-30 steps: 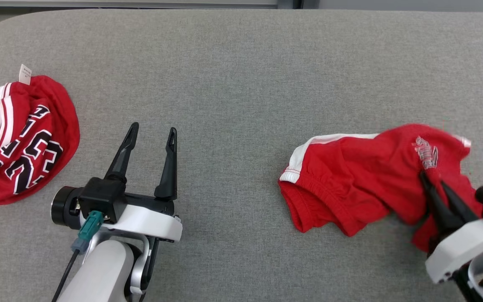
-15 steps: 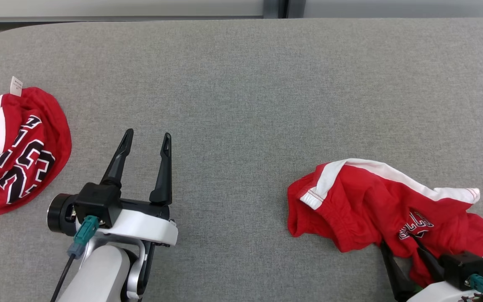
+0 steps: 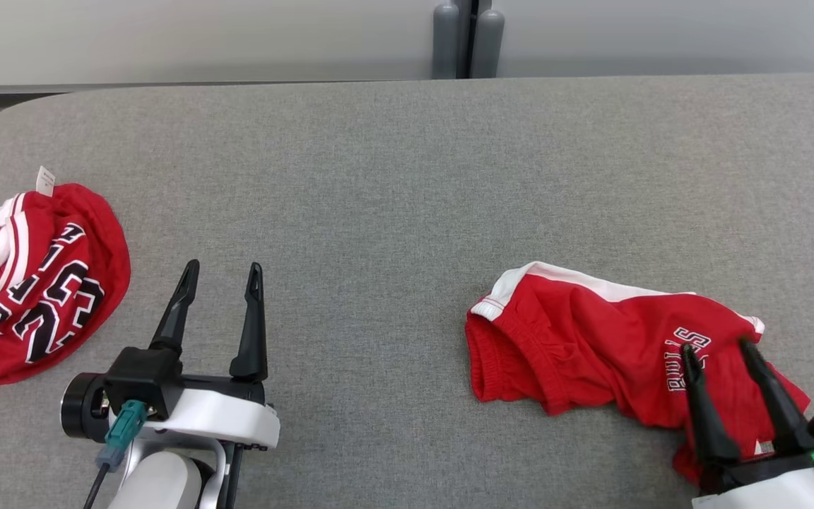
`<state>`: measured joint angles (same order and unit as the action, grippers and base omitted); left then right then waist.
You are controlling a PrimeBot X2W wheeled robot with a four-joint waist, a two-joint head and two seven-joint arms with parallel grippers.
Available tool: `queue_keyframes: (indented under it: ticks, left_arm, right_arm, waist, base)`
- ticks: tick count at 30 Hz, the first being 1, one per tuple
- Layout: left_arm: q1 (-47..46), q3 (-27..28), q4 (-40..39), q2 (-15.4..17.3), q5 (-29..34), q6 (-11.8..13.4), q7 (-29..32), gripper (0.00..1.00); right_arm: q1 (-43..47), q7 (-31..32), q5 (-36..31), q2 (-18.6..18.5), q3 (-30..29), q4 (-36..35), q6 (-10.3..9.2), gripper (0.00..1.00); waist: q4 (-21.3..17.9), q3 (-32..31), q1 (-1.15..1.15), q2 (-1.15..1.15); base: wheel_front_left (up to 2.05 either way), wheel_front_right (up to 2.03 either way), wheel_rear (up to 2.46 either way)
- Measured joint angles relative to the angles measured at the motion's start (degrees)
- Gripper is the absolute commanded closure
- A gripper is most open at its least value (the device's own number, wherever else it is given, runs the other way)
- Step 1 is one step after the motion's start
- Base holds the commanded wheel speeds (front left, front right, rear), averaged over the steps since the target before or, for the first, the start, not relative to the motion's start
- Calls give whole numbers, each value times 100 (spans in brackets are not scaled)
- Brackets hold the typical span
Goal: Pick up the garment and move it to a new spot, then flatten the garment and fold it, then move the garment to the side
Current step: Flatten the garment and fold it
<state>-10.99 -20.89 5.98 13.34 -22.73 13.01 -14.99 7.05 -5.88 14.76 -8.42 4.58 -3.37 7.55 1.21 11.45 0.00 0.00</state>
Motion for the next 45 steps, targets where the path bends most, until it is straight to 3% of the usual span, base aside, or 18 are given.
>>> queue_keyframes:
  ticks: [12, 33, 37, 45]
  left_arm:
    - [298, -37, -127, 55, -19, 65, 12, 0]
    - [314, -93, -175, 86, -67, 116, 66, 0]
    - [170, -119, -196, 83, -54, 120, 80, 0]
    - [-150, -231, -167, -19, 5, 108, 59, 0]
  right_arm:
    - [-235, 202, -57, -174, -545, -368, 0, 0]
    - [-238, 297, 76, -157, -600, -353, 0, 0]
    - [-309, 446, 223, -292, -724, -10, 0, 0]
    - [-757, 810, 708, -975, -783, 1380, 0, 0]
  waist:
    - [-11, -317, 0, 0]
    - [31, -227, 0, 0]
    - [69, -101, 0, 0]
    - [209, 320, 0, 0]
  base:
    - [0, 0, 0]
    - [0, 0, 0]
    - [0, 0, 0]
    - [0, 0, 0]
